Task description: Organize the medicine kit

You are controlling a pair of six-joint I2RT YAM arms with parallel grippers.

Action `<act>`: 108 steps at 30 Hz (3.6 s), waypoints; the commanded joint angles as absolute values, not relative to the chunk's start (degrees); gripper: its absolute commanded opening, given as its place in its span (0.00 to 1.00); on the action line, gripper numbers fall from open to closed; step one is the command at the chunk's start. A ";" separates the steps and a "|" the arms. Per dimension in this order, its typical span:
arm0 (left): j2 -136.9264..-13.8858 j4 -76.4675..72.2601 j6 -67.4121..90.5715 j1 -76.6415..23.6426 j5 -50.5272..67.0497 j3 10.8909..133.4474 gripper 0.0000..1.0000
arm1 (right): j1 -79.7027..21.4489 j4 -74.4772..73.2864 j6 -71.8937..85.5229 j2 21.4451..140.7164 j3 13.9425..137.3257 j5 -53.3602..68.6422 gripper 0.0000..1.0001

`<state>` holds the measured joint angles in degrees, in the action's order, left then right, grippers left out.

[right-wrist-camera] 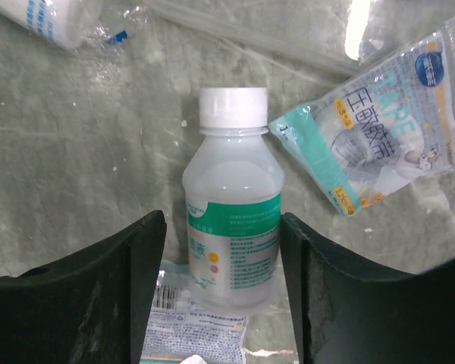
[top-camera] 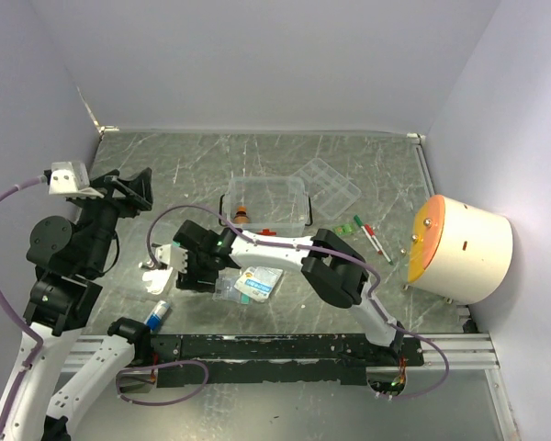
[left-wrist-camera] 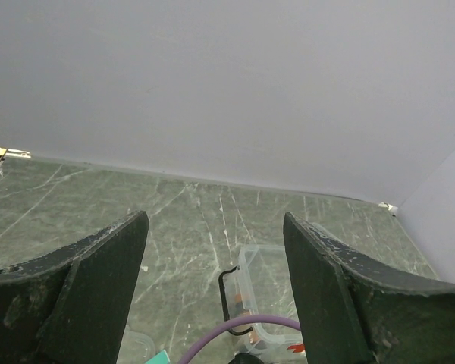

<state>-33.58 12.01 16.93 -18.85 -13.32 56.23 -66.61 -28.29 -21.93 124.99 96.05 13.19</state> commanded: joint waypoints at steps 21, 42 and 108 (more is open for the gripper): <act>-34.51 13.71 16.71 -18.54 -13.75 57.64 0.83 | -66.73 -32.64 -25.37 129.85 103.26 12.36 0.54; -31.11 18.29 20.10 -18.52 -21.93 59.56 0.81 | -63.99 -0.34 4.34 101.13 78.98 8.83 0.29; -42.23 16.41 34.48 -18.10 -15.20 47.63 0.82 | -39.43 -35.38 36.77 120.82 95.91 -3.11 0.53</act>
<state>-42.13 17.04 34.11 -18.52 -14.39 47.70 -40.12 -34.72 36.29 121.05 94.61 -2.87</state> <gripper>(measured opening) 0.822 0.517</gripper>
